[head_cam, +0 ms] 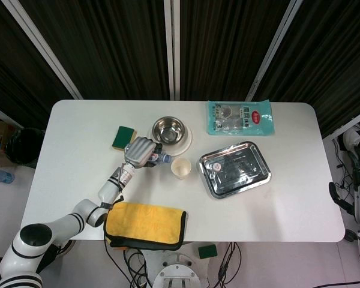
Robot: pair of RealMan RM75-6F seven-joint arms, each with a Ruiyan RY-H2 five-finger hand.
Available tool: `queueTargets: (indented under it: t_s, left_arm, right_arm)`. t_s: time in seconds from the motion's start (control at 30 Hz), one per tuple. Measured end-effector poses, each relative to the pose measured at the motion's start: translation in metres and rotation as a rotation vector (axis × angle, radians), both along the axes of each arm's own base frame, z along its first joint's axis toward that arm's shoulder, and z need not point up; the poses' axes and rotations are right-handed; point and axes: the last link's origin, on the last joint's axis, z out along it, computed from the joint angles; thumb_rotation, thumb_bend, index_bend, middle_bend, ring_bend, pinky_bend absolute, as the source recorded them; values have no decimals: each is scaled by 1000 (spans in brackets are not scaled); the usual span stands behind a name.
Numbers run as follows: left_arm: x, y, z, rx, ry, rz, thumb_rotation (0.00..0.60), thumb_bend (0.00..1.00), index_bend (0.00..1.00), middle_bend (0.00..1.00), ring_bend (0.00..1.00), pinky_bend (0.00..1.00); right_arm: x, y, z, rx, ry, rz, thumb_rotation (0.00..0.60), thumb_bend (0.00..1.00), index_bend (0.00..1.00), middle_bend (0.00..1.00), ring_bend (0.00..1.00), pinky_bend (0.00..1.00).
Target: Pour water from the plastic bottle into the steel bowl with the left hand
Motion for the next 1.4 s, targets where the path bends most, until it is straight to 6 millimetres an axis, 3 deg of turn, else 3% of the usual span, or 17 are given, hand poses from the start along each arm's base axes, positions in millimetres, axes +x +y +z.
queueTargets:
  t_s: [0.6,1.4]
  left_arm:
    - [14,3,-10,69,140,-79,600,511,723,716,611,672]
    - [17,4,-11,126,215,-126,600,512,727,717,614,673]
  right_arm:
    - [-2,-1,2,-4,-4,-6,600,349,0,0,0,0]
    - [-9,-3,4,-16,1,-26,600,350,0,0,0,0]
